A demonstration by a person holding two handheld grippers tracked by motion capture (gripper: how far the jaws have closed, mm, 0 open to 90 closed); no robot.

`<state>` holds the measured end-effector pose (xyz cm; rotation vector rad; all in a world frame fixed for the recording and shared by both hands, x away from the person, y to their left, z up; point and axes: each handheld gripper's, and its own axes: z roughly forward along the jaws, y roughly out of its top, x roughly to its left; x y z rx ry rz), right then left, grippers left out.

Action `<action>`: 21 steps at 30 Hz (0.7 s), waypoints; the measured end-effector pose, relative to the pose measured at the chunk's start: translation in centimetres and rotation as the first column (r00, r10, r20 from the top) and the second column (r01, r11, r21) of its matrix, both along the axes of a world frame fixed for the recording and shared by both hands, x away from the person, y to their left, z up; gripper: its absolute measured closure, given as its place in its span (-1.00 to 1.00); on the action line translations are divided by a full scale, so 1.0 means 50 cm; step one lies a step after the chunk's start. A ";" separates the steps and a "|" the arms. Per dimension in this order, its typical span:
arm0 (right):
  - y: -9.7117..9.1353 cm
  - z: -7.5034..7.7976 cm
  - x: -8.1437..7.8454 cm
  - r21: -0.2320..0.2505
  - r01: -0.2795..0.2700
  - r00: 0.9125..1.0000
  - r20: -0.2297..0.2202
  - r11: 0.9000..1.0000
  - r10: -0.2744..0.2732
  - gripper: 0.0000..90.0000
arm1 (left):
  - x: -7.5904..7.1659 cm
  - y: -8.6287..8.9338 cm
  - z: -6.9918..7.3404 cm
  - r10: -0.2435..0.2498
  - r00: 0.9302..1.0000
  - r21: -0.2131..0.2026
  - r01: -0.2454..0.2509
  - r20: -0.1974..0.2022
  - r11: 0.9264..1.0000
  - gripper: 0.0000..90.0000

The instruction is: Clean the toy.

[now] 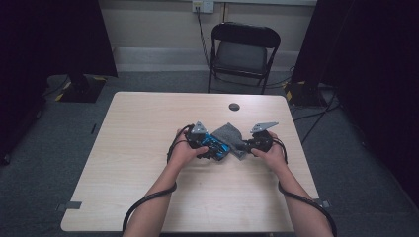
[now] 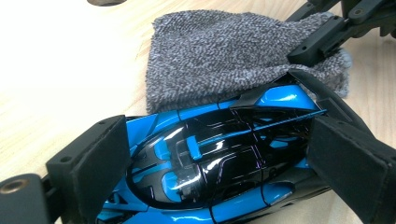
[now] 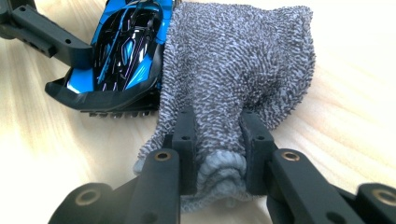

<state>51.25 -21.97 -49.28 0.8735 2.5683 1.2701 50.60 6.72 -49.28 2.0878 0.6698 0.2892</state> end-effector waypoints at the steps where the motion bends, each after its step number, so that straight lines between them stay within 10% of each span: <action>1: -0.001 0.000 -0.002 0.000 -0.001 1.000 0.000 1.000 0.001 0.59 | 0.000 0.000 0.000 0.000 1.000 -0.001 0.000 -0.002 1.000 -0.87; 21: -0.036 -0.001 -0.034 0.010 -0.007 1.000 -0.008 1.000 0.007 0.59 | 0.000 0.000 0.000 -0.001 1.000 -0.003 0.001 -0.004 1.000 -0.87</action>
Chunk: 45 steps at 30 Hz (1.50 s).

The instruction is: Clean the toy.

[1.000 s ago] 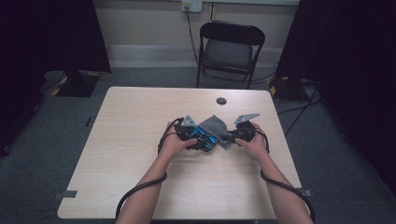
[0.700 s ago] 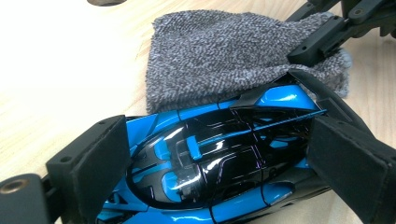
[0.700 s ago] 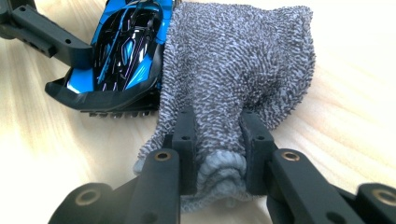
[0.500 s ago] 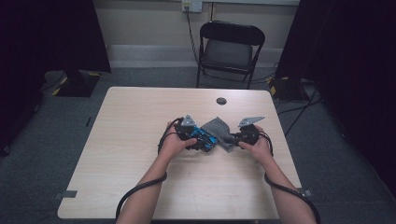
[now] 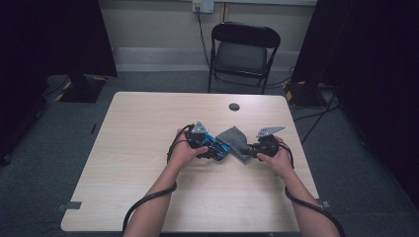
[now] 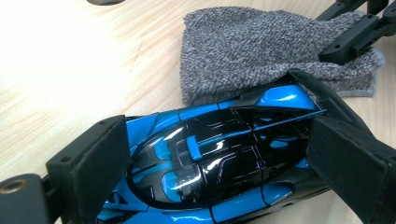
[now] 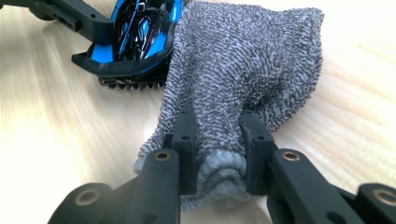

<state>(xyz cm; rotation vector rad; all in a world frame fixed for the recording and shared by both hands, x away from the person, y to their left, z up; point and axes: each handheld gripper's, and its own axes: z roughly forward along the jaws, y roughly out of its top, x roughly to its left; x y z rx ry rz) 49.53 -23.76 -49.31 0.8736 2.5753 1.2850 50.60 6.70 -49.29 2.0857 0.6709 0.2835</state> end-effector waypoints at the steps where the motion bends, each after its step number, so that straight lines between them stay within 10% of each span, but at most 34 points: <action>1: -0.002 0.000 -0.002 0.001 0.000 1.000 -0.002 1.000 0.000 0.59 | 0.000 0.001 0.000 0.000 1.000 0.001 0.000 0.002 1.000 -0.87; 45: -0.107 0.004 -0.101 0.012 0.004 1.000 -0.029 1.000 -0.004 0.58 | 0.000 -0.002 0.003 0.002 1.000 0.015 -0.001 -0.001 1.000 -0.87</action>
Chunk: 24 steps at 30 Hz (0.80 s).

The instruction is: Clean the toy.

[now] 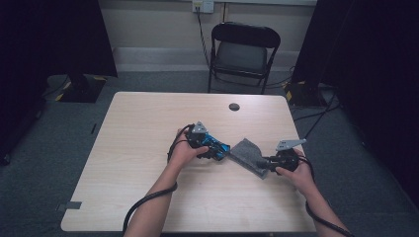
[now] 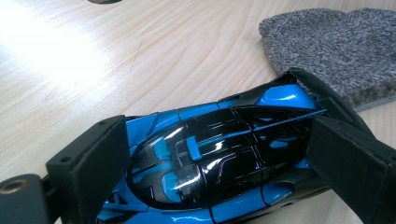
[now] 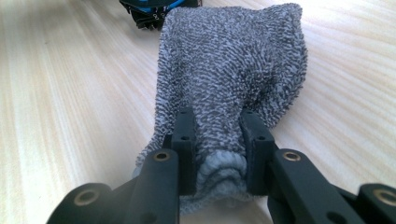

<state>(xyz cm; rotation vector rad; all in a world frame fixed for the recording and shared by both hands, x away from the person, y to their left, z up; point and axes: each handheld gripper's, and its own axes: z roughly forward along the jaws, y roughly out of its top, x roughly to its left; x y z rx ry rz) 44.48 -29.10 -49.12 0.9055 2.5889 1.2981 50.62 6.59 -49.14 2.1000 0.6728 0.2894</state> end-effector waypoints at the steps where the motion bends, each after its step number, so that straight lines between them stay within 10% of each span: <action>1: -0.002 0.000 -0.002 0.001 0.005 1.000 0.003 1.000 -0.005 0.58 | 0.000 -0.001 0.000 -0.001 1.000 0.000 0.001 -0.002 1.000 -0.87; 24: -0.008 0.102 -0.011 0.065 0.033 0.997 0.068 0.997 -0.037 0.57 | -0.043 0.023 0.075 -0.019 1.000 -0.027 0.018 -0.011 0.999 -0.63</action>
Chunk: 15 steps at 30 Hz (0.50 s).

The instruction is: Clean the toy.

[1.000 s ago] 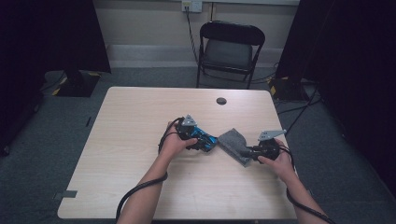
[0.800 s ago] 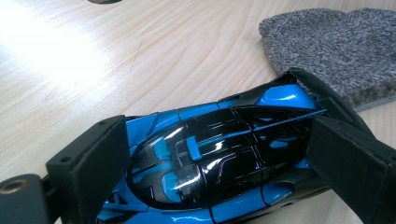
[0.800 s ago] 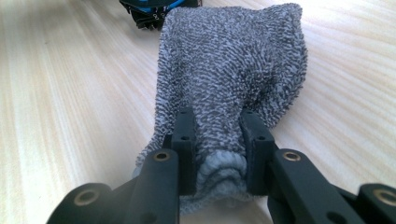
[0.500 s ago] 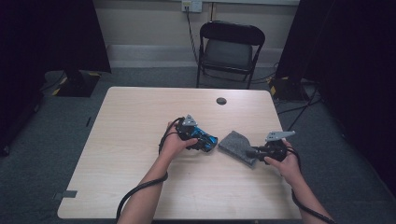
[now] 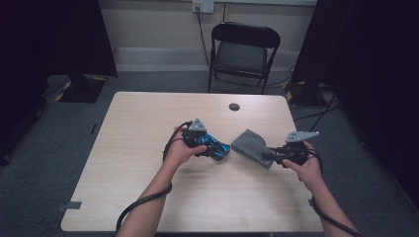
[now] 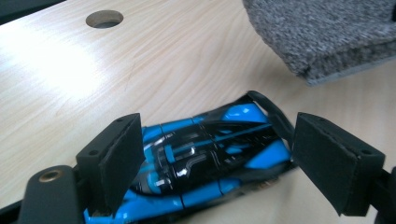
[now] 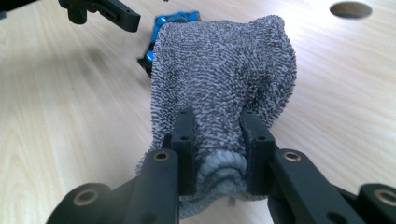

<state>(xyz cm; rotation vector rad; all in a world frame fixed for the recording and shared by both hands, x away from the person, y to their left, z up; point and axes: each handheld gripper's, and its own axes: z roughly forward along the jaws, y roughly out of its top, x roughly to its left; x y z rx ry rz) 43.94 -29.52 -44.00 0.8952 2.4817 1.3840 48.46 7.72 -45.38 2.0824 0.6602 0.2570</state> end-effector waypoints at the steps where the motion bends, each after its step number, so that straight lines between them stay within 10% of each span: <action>1: 0.005 0.006 -0.001 0.003 -0.006 1.000 0.007 1.000 0.006 0.57 | -0.005 0.006 0.004 -0.002 1.000 0.000 0.002 0.003 1.000 -0.63; 15: 0.135 0.033 0.003 0.014 -0.130 0.991 0.030 0.991 0.130 0.57 | -0.068 0.116 0.041 0.057 0.998 -0.052 -0.056 0.006 0.997 -0.62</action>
